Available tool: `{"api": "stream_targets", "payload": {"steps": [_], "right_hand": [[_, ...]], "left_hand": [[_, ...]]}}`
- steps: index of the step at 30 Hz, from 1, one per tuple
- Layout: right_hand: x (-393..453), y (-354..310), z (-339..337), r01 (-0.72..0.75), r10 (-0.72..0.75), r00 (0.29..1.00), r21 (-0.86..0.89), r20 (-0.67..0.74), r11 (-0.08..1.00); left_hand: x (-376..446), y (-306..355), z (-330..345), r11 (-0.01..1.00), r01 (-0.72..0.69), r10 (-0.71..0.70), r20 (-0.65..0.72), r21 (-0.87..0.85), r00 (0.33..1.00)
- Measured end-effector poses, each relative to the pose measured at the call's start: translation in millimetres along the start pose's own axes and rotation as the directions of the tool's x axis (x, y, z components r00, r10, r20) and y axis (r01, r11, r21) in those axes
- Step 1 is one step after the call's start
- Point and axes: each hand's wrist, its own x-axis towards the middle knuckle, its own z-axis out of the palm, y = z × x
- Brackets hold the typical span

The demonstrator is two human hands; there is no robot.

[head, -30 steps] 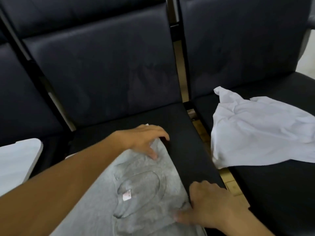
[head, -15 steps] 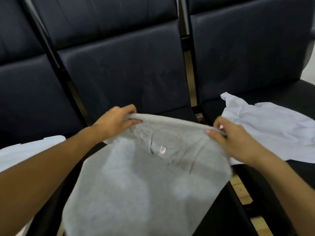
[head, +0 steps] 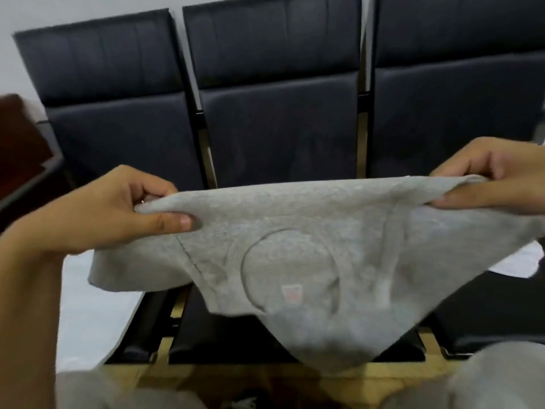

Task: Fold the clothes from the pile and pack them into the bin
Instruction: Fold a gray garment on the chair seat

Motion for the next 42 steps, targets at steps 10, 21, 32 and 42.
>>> {"api": "stream_targets", "payload": {"steps": [10,21,32,42], "right_hand": [[19,8,10,-0.028,0.062,0.972,0.152,-0.227,0.988],[141,168,38,-0.369,0.131,0.828,-0.355,-0.545,0.859],[168,133,12,-0.226,-0.201,0.53,-0.366,-0.824,0.903],[84,140,67,-0.237,0.163,0.958,-0.331,-0.236,0.913]], "left_hand": [[13,3,-9,0.984,0.044,-0.036,0.05,-0.173,0.998],[101,-156,80,0.863,0.335,-0.316,-0.115,0.379,0.942],[168,-158,84,0.96,0.134,0.093,-0.731,0.247,0.676],[47,-184,120,0.985,0.073,-0.073,-0.011,0.158,0.997]]}}
